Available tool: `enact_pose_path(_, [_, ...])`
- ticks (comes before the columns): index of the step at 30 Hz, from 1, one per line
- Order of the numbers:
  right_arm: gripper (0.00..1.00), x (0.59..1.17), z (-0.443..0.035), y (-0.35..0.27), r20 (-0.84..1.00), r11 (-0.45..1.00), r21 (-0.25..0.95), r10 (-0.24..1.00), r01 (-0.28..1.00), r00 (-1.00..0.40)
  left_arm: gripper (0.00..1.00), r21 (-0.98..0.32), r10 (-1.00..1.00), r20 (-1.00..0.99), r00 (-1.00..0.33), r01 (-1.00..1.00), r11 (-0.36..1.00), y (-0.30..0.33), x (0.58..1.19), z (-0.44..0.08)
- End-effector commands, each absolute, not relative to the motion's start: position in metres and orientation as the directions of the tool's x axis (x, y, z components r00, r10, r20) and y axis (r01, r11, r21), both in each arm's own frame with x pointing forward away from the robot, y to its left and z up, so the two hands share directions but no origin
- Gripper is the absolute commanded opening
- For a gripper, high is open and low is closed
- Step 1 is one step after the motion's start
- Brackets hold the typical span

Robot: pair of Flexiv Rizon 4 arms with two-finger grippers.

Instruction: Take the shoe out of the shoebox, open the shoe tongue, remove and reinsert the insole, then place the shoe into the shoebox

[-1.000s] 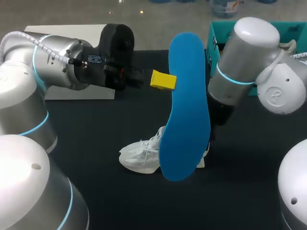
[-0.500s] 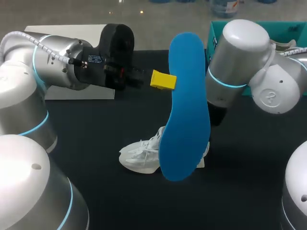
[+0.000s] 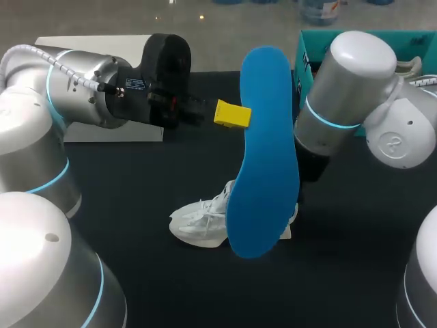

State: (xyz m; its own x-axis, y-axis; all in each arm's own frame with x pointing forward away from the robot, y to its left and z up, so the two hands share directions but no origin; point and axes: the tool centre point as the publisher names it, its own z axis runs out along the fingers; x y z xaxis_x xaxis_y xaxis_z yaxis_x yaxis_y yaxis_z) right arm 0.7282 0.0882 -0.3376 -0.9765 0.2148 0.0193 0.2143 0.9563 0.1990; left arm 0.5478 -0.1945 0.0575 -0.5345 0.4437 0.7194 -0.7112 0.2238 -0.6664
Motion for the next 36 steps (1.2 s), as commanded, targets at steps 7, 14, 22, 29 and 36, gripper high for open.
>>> enact_pose_path(7, [1.00, 0.727, -0.338, 0.088, 0.016, 0.956, 0.200, 0.215, 0.214, -0.977, 0.00, -0.667, 0.445, 0.718, -0.534, -0.711, 0.222, -0.195, 0.547, 0.057])
enact_pose_path(14, [1.00, 0.746, -0.339, 0.100, -0.016, 0.966, 0.176, 0.197, 0.191, -0.980, 0.00, -0.667, 0.445, 0.718, -0.534, -0.711, 0.222, -0.195, 0.547, 0.057])
enact_pose_path(22, [1.00, 0.777, -0.355, 0.124, -0.042, 0.978, 0.151, 0.149, 0.141, -0.988, 0.00, -0.667, 0.445, 0.718, -0.534, -0.711, 0.222, -0.195, 0.547, 0.057])
enact_pose_path(29, [1.00, 0.793, -0.365, 0.147, -0.042, 0.985, 0.146, 0.101, 0.094, -0.994, 0.00, -0.667, 0.445, 0.718, -0.534, -0.711, 0.222, -0.195, 0.547, 0.057])
enact_pose_path(36, [0.31, 0.792, -0.372, 0.159, -0.035, 0.987, 0.137, 0.090, 0.084, -0.995, 0.00, -0.667, 0.445, 0.718, -0.534, -0.711, 0.222, -0.195, 0.547, 0.057])
